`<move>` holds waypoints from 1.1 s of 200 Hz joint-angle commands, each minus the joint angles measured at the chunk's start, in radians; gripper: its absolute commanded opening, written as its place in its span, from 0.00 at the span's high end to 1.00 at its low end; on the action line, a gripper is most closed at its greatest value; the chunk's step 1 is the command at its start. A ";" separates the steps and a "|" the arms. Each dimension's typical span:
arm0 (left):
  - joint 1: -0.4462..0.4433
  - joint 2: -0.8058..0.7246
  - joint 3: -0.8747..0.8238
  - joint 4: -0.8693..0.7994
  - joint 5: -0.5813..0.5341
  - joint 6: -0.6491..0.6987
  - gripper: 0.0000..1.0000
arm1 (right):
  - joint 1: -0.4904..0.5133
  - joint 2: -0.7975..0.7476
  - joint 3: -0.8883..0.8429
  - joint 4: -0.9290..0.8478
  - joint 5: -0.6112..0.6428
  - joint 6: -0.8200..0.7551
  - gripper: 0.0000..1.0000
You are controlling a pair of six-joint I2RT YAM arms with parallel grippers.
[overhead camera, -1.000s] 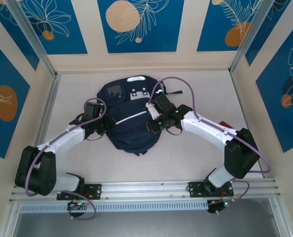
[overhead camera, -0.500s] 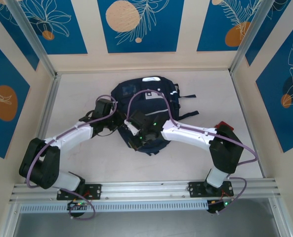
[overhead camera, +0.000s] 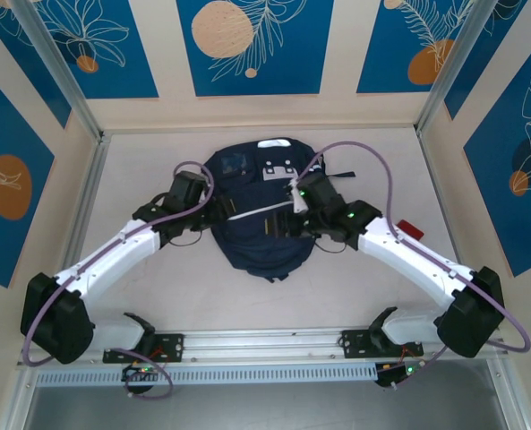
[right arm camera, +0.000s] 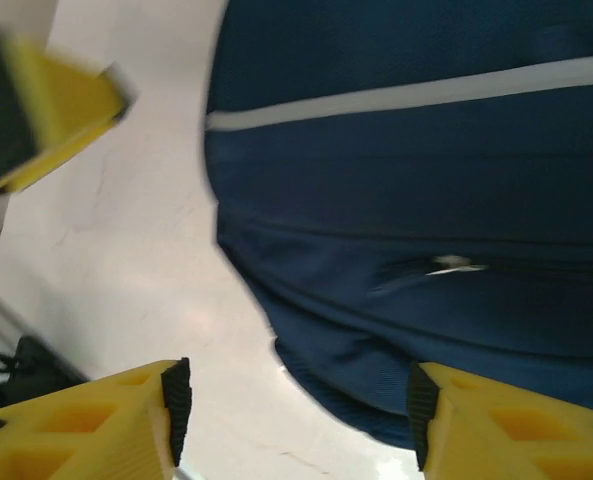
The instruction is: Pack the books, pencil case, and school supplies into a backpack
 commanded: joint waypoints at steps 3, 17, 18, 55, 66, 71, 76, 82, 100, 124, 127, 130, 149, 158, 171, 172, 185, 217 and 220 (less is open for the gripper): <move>-0.116 0.008 0.075 -0.118 -0.092 0.131 0.44 | -0.125 -0.035 -0.029 -0.070 -0.066 0.085 0.36; -0.199 0.045 0.112 -0.124 -0.142 0.154 0.46 | -0.204 -0.043 -0.040 -0.075 -0.121 0.106 0.34; -0.205 0.049 0.115 -0.125 -0.147 0.154 0.46 | -0.209 -0.044 -0.041 -0.075 -0.126 0.107 0.34; -0.383 0.205 0.240 -0.152 -0.276 0.191 0.50 | -0.362 -0.049 -0.073 -0.070 -0.237 0.131 0.33; -0.404 0.252 0.270 -0.151 -0.274 0.188 0.51 | -0.385 -0.048 -0.080 -0.070 -0.252 0.132 0.33; -0.409 0.271 0.280 -0.147 -0.266 0.187 0.51 | -0.395 -0.048 -0.083 -0.070 -0.257 0.130 0.33; -0.415 0.290 0.289 -0.144 -0.259 0.185 0.51 | -0.402 -0.048 -0.086 -0.070 -0.263 0.131 0.33; -0.418 0.310 0.299 -0.142 -0.252 0.180 0.51 | -0.407 -0.049 -0.088 -0.068 -0.269 0.129 0.32; -0.426 0.356 0.322 -0.137 -0.243 0.172 0.50 | -0.418 -0.049 -0.095 -0.069 -0.279 0.128 0.33; -0.426 0.401 0.349 -0.141 -0.255 0.168 0.46 | -0.424 -0.050 -0.104 -0.064 -0.286 0.129 0.32; -0.426 0.407 0.353 -0.143 -0.260 0.167 0.46 | -0.424 -0.050 -0.105 -0.063 -0.289 0.129 0.32; -0.425 0.411 0.357 -0.143 -0.262 0.168 0.46 | -0.425 -0.049 -0.105 -0.062 -0.291 0.129 0.32; -0.426 0.439 0.376 -0.152 -0.296 0.167 0.46 | -0.427 -0.049 -0.108 -0.059 -0.295 0.127 0.33; -0.426 0.446 0.385 -0.157 -0.315 0.168 0.46 | -0.428 -0.049 -0.106 -0.060 -0.296 0.126 0.33; -0.425 0.459 0.393 -0.163 -0.344 0.170 0.46 | -0.429 -0.051 -0.105 -0.061 -0.298 0.123 0.33; -0.425 0.460 0.394 -0.163 -0.346 0.170 0.46 | -0.429 -0.051 -0.105 -0.061 -0.298 0.123 0.33; -0.425 0.479 0.410 -0.180 -0.363 0.171 0.49 | -0.431 -0.051 -0.105 -0.061 -0.300 0.123 0.32; -0.425 0.512 0.436 -0.197 -0.400 0.176 0.62 | -0.434 -0.050 -0.104 -0.064 -0.303 0.120 0.33; -0.425 0.514 0.439 -0.199 -0.404 0.176 0.64 | -0.433 -0.051 -0.104 -0.064 -0.303 0.120 0.33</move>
